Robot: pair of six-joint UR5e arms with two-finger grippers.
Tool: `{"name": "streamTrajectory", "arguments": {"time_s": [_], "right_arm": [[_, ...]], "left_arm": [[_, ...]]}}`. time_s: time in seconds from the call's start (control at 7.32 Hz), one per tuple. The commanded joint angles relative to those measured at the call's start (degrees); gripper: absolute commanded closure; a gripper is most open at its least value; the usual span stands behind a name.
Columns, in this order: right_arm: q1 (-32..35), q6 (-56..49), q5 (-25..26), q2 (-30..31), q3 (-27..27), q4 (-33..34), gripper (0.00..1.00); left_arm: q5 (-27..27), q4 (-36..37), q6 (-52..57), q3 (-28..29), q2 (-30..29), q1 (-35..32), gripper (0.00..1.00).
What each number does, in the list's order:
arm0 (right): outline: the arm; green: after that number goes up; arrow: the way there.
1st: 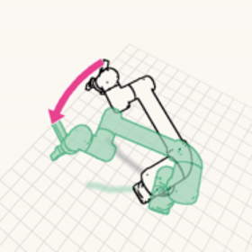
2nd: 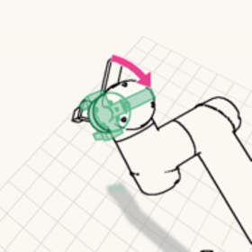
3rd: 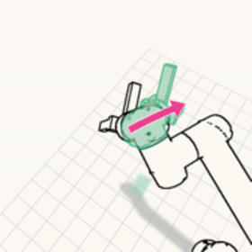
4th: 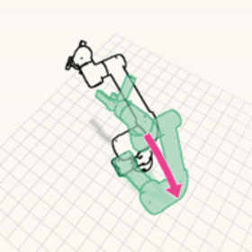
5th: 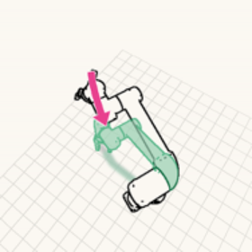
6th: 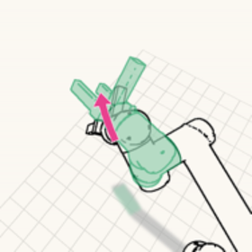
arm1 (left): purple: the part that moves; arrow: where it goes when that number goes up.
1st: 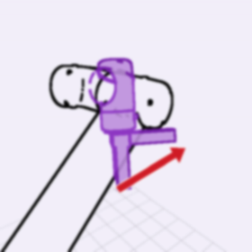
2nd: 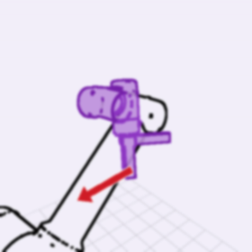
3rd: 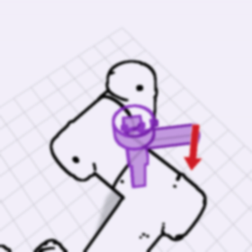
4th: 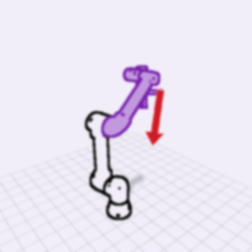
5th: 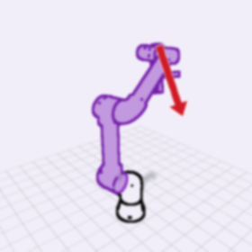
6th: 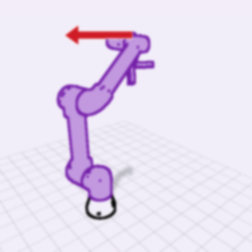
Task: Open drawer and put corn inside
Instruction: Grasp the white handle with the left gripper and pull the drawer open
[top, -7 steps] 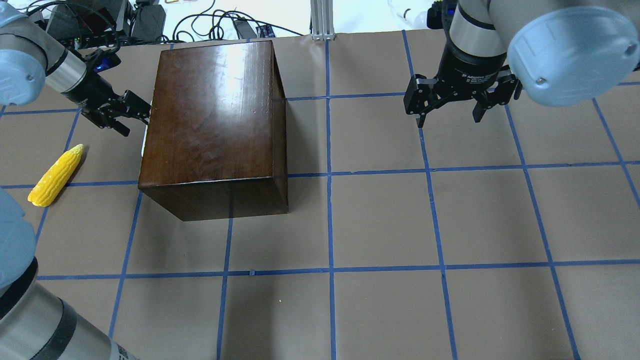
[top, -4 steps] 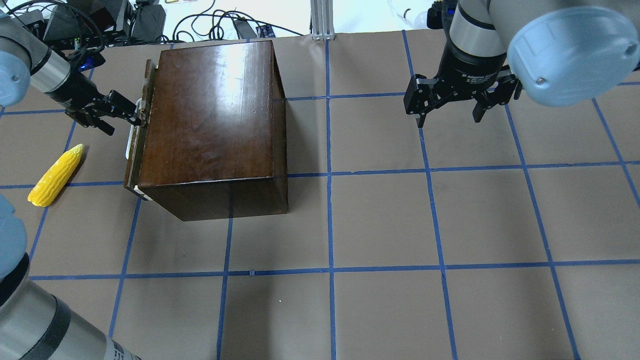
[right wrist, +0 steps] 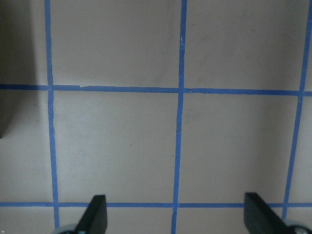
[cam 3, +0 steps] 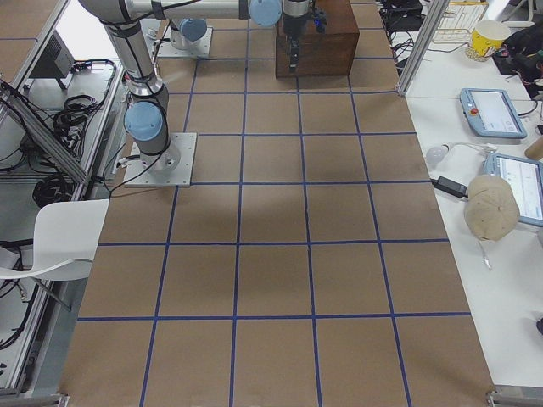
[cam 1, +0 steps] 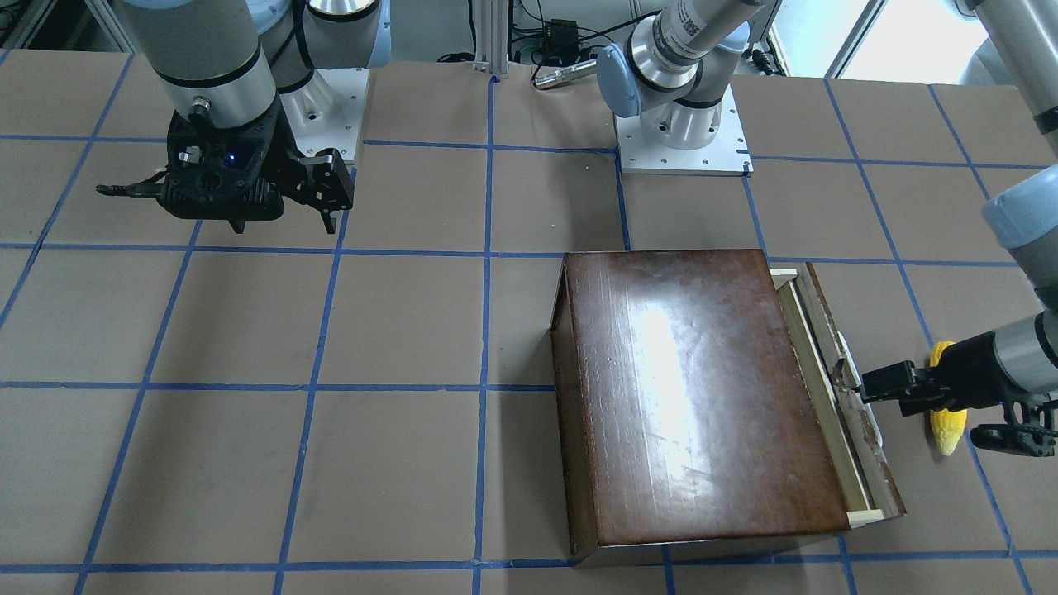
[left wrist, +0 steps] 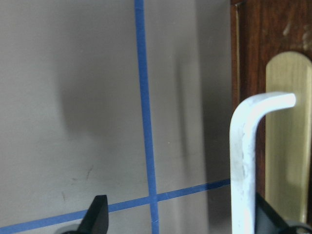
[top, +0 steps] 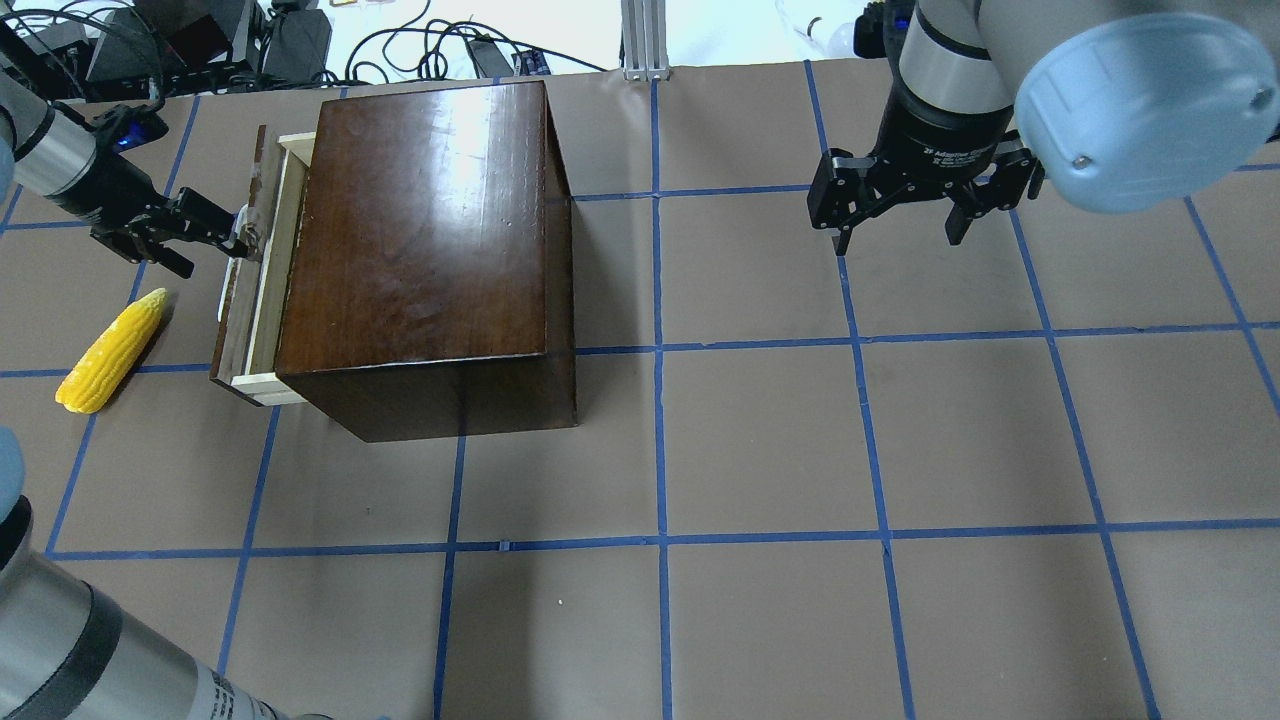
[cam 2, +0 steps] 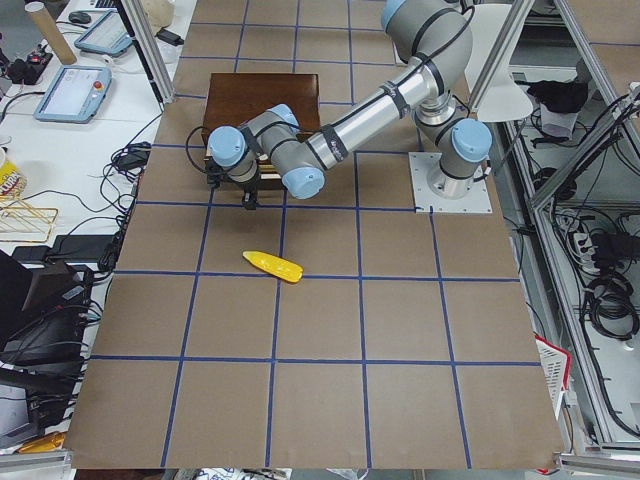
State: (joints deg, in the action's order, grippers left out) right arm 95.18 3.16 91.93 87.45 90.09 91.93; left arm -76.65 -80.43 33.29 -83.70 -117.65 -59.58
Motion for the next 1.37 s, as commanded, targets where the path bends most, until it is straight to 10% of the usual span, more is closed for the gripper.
{"name": "streamTrajectory", "arguments": {"time_s": [0.0, 1.23], "right_arm": [[0.0, 0.0, 0.0, 0.0, 0.0, 0.0, 0.0], [0.0, 0.0, 0.0, 0.0, 0.0, 0.0, 0.0]], "left_arm": [[-0.68, 0.1, 0.2, 0.02, 0.06, 0.69, 0.0], [-4.88, -0.42, 2.31, 2.3, 1.28, 2.1, 0.0]]}}
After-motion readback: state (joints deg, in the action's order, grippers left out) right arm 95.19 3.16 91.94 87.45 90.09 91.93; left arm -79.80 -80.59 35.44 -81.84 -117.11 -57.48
